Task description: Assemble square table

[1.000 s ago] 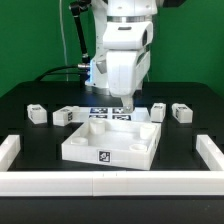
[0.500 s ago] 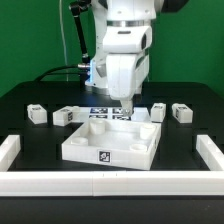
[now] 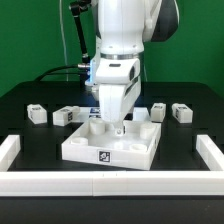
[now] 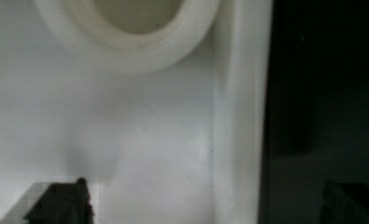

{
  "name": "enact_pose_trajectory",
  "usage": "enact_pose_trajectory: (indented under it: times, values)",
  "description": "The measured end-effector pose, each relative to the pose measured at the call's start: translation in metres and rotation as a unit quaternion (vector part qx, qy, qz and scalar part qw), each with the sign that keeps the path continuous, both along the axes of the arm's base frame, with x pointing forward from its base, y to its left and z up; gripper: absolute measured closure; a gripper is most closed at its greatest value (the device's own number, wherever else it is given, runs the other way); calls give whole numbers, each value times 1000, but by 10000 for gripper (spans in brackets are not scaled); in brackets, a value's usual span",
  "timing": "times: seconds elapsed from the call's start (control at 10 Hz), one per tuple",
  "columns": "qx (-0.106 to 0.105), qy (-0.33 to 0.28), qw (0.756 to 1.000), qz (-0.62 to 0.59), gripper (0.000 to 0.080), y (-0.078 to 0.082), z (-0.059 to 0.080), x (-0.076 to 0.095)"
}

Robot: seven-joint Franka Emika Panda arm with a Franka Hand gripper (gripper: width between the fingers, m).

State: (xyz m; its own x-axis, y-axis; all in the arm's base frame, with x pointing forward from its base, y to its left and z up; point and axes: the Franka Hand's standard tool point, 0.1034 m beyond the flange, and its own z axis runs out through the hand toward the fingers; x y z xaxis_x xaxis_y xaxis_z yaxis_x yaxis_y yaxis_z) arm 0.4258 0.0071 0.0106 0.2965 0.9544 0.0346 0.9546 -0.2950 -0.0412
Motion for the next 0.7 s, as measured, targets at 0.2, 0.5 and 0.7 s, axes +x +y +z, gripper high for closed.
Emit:
enact_pose_trajectory:
  times: [0.2,0.5,0.7]
  values:
    - [0,0,1000,0,316,0,0,1]
    - [0,0,1000,0,626,0,0,0]
    - [0,-4,1000,0,742,0,1,2]
